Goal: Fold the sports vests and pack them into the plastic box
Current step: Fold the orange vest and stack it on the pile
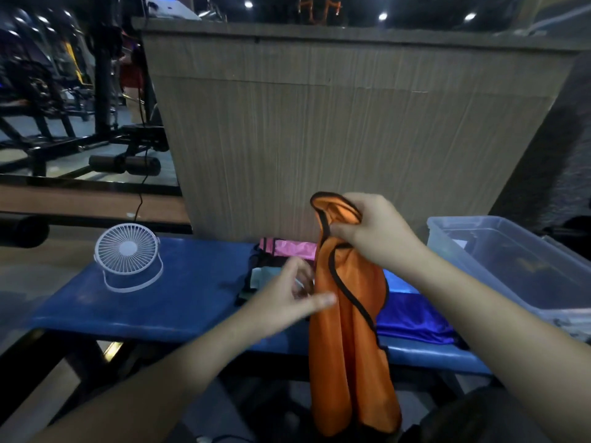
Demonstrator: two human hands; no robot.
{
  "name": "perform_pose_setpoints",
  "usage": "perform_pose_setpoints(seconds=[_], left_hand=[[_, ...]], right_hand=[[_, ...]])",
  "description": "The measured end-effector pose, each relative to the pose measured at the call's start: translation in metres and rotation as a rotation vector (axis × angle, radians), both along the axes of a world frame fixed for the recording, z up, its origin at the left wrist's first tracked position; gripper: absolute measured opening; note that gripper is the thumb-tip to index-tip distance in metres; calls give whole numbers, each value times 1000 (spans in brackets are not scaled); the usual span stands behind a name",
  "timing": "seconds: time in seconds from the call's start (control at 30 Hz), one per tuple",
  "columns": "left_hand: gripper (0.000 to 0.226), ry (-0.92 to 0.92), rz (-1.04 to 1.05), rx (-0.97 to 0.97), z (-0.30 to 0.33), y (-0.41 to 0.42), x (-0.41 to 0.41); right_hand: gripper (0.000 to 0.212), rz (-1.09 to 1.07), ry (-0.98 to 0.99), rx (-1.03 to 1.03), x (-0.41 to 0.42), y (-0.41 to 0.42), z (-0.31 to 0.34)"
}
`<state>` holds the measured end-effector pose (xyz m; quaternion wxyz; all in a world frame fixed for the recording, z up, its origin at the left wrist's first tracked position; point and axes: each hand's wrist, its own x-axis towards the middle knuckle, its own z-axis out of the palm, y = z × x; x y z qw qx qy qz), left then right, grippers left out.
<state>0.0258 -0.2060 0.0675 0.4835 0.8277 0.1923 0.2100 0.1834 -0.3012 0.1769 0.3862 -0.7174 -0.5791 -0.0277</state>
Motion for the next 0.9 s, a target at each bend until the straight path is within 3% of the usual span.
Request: perform_pose_setpoints(seconds=[0.2, 0.33, 0.4, 0.5, 0.6, 0.73, 0.9], left_hand=[[71, 180, -5, 92, -34, 0, 1], [50, 125, -30, -53, -33, 20, -3], [35, 96, 6, -19, -31, 31, -7], [37, 24, 71, 75, -21, 48, -13], [34, -76, 140, 169, 1, 56, -21], [28, -146, 76, 312, 35, 53, -22], [31, -167, -6, 489, 63, 33, -4]], right_hand=[[13, 154, 167, 66, -3, -6, 13], [16, 229, 269, 68, 3, -16, 18], [12, 218, 275, 70, 11, -21, 17], [13, 153, 241, 55, 32, -31, 11], [16, 124, 180, -98, 62, -43, 1], [40, 276, 344, -410, 77, -51, -16], [65, 327, 200, -449, 30, -32, -23]])
